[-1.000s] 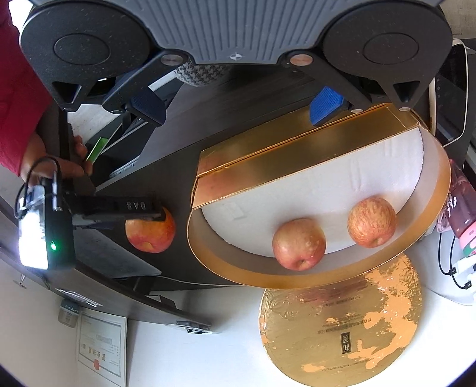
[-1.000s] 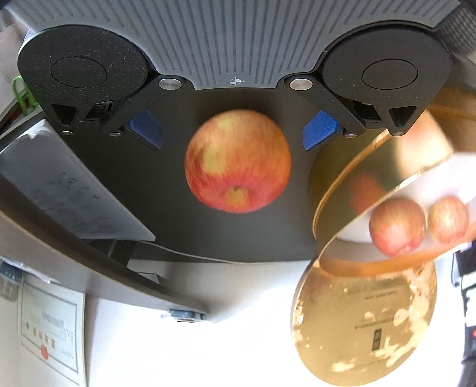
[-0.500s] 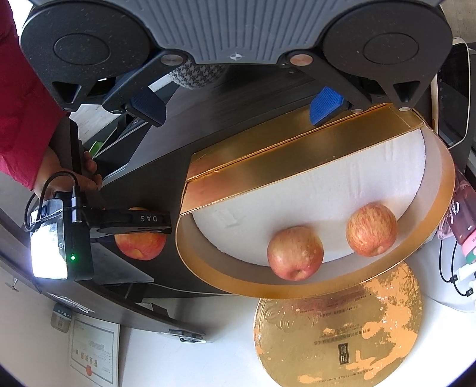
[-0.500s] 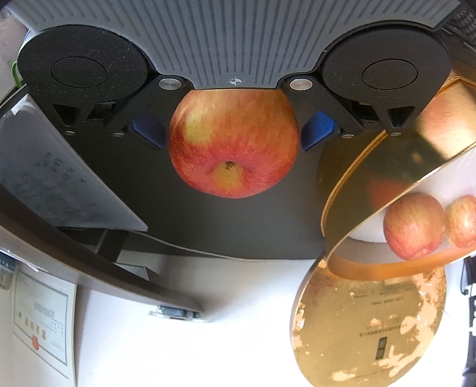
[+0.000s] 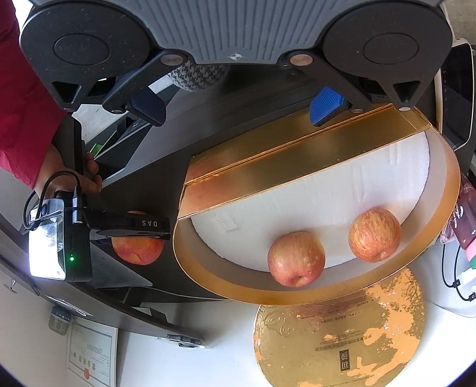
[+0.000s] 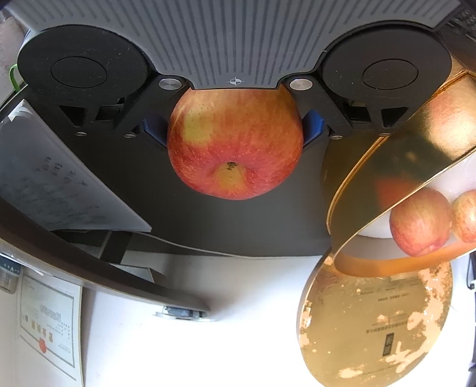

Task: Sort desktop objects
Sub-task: 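Lift the apple with the right gripper and carry it over the box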

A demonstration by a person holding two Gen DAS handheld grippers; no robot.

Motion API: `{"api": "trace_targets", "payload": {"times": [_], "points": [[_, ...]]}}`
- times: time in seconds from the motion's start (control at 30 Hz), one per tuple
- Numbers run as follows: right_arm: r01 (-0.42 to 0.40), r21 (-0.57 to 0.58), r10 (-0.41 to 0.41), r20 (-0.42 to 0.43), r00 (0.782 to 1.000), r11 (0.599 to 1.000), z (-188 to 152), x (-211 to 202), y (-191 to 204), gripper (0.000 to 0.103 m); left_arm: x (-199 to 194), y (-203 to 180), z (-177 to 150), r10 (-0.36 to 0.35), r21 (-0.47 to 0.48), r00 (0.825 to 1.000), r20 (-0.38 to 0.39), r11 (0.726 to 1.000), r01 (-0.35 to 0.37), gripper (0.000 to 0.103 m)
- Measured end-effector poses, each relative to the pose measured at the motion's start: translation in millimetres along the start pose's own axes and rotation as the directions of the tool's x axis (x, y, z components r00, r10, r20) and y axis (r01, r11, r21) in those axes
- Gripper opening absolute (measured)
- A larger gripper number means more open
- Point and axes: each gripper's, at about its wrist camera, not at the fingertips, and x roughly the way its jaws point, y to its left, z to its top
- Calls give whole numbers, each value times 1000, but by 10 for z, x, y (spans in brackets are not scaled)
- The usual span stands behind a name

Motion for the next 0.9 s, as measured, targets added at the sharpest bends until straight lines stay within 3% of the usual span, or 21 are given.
{"api": "trace_targets", "payload": {"times": [0.37, 0.57, 0.9], "points": [[-1, 30, 2, -36, 999, 1000, 103, 21, -66, 87, -46, 22, -22, 1, -7, 1000, 10, 1000, -1, 103], [14, 47, -14, 1, 1000, 999, 322, -111, -143, 87, -100, 81, -33, -7, -18, 1000, 26, 1000, 7, 103], [-141, -49, 143, 49, 988, 989, 701, -576, 477, 87, -248, 262, -106, -26, -60, 997, 74, 998, 31, 103]]}}
